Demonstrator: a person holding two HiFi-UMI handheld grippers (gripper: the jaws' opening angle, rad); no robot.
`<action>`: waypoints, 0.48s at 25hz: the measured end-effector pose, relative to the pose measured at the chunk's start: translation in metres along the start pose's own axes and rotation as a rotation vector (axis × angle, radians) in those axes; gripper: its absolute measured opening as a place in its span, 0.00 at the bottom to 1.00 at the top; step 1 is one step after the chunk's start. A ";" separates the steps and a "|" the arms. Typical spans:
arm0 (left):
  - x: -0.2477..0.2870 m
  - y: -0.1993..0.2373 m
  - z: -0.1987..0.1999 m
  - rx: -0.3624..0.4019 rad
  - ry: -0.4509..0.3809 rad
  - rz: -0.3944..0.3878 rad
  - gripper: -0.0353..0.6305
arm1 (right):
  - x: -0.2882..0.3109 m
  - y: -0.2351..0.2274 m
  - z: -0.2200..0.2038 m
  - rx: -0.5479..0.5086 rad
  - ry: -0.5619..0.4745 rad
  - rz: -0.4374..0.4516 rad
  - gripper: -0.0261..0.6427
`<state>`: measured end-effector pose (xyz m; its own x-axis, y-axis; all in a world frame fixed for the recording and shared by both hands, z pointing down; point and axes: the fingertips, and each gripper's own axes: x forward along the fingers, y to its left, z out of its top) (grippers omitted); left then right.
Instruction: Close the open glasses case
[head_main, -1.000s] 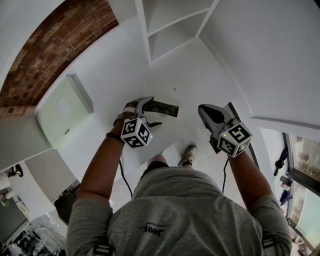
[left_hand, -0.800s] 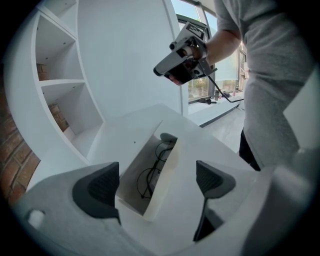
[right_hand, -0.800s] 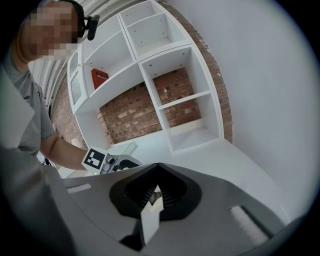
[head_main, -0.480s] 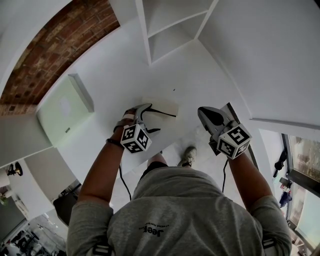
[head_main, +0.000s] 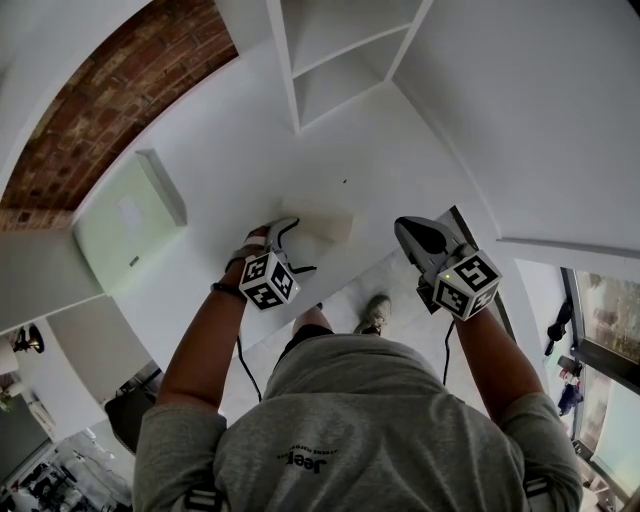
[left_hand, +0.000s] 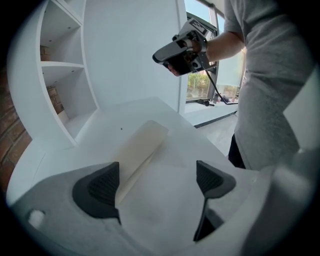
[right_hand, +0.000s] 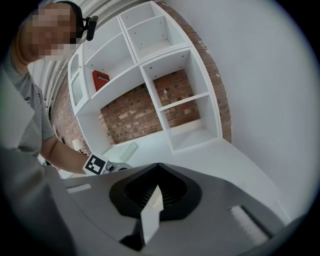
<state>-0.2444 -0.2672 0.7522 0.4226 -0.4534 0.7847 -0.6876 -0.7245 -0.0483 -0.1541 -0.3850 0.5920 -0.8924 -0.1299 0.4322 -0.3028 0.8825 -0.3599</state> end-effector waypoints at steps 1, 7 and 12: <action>0.000 0.000 0.000 0.000 0.001 0.000 0.79 | 0.000 0.000 0.001 0.000 -0.001 0.000 0.05; -0.011 0.007 0.016 -0.033 -0.060 0.020 0.79 | -0.004 0.001 0.005 -0.002 -0.013 -0.001 0.05; -0.038 0.021 0.064 -0.112 -0.210 0.046 0.75 | -0.014 -0.002 0.013 -0.001 -0.034 -0.013 0.05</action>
<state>-0.2369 -0.2981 0.6818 0.4948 -0.5913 0.6368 -0.7652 -0.6437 -0.0033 -0.1457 -0.3905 0.5759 -0.8992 -0.1572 0.4083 -0.3146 0.8809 -0.3536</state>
